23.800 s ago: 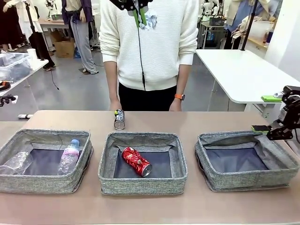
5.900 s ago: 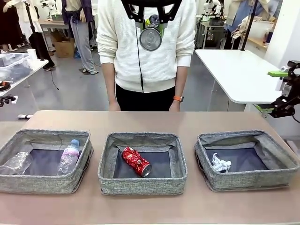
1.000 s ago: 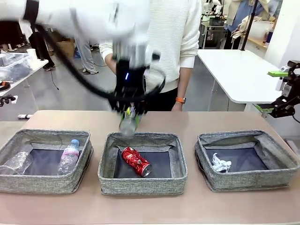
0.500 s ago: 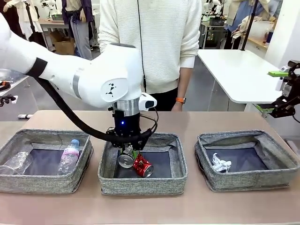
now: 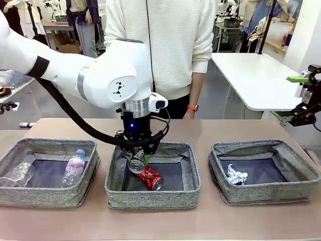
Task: Sort the waste into the appropriate baskets.
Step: Place the picked waste into the Fabric basket indicated by the person.
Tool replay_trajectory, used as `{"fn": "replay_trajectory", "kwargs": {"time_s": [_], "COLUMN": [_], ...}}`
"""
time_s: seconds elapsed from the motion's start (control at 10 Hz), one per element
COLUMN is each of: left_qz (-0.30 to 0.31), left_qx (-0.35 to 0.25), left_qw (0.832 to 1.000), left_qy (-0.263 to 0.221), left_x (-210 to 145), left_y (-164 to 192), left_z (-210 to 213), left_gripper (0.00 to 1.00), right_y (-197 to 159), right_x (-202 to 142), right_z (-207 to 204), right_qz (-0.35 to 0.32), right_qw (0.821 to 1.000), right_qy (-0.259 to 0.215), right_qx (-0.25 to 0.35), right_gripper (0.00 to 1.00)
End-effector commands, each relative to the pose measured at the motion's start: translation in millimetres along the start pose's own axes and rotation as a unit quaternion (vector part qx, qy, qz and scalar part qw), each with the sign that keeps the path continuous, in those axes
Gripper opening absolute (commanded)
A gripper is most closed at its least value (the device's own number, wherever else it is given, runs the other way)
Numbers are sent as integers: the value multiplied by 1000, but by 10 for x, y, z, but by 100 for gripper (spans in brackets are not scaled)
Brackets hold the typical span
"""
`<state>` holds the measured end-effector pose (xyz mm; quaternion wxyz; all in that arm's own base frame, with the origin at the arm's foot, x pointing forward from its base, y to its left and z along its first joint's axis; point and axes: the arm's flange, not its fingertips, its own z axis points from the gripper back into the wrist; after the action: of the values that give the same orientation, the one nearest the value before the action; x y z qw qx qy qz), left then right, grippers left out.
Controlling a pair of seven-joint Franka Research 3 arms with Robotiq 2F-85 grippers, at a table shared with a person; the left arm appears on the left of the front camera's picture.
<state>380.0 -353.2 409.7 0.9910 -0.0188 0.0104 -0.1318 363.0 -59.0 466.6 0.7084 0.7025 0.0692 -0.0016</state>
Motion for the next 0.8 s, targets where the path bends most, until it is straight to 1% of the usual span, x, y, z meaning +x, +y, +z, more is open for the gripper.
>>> {"fn": "replay_trajectory", "kwargs": {"time_s": [0.0, 0.1, 0.4, 0.6, 0.7], "left_qz": [-10, -10, -8, -6, -13], "left_qx": [-12, -15, -15, -28, -28], "left_qw": [1000, 1000, 1000, 1000, 999], "left_qy": [2, 3, 1, 3, 15], "left_x": [6, 10, 5, -18, -49], "left_y": [13, 7, 4, 38, 103], "left_z": [0, 2, 21, 63, 136], "left_gripper": [98, 100, 100, 100, 100], "right_y": [13, 13, 13, 13, 13], "right_x": [-10, -10, -10, -10, -10], "right_z": [-22, -22, -22, -22, -22], "right_qz": [4, 4, 4, 4, 4], "right_qw": [1000, 1000, 1000, 1000, 1000], "right_qy": [-3, -3, -3, -3, -3], "right_qx": [-1, -1, -1, -1, -1], "right_gripper": [100, 100, 100, 100, 100]}}
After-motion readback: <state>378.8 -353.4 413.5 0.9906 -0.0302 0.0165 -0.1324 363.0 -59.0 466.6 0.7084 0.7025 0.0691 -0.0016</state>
